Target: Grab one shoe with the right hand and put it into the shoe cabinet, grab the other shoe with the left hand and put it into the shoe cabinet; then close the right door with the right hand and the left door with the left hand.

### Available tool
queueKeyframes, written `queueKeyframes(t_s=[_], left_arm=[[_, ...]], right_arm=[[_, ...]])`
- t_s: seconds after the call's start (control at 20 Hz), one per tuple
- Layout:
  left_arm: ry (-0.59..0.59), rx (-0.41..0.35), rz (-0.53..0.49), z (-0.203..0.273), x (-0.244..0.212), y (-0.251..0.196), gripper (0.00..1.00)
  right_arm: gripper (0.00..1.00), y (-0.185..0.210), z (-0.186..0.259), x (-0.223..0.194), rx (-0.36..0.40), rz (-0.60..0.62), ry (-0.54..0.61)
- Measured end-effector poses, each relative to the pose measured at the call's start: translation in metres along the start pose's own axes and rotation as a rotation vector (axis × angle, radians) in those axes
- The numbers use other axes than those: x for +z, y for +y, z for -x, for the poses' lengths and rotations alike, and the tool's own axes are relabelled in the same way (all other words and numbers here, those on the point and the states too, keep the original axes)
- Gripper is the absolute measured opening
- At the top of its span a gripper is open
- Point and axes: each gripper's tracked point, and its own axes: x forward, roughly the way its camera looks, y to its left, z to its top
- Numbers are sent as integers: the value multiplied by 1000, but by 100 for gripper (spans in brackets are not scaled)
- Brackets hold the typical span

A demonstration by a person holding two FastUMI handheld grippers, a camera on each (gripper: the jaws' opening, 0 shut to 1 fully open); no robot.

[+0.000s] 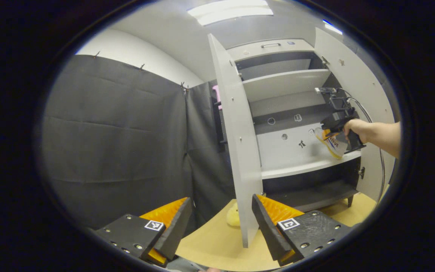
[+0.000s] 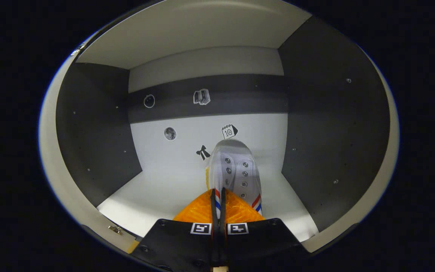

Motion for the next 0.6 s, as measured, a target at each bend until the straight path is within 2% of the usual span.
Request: queueKeyframes(t_s=[0.4, 0.45, 0.5, 0.55, 0.6], left_arm=[[27, 5, 4, 7, -9, 2, 93], [28, 3, 3, 7, -9, 2, 93], [27, 1, 1, 9, -9, 2, 93], [24, -4, 1, 10, -9, 1, 93], [21, -11, 4, 10, -8, -1, 93]], right_arm=[[2, 0, -32, -19, -48, 24, 60], [13, 4, -30, -16, -37, 15, 49], [17, 5, -27, -12, -36, 22, 33], [37, 4, -23, -8, -43, 39, 16], [41, 7, -16, -5, -30, 51, -2]])
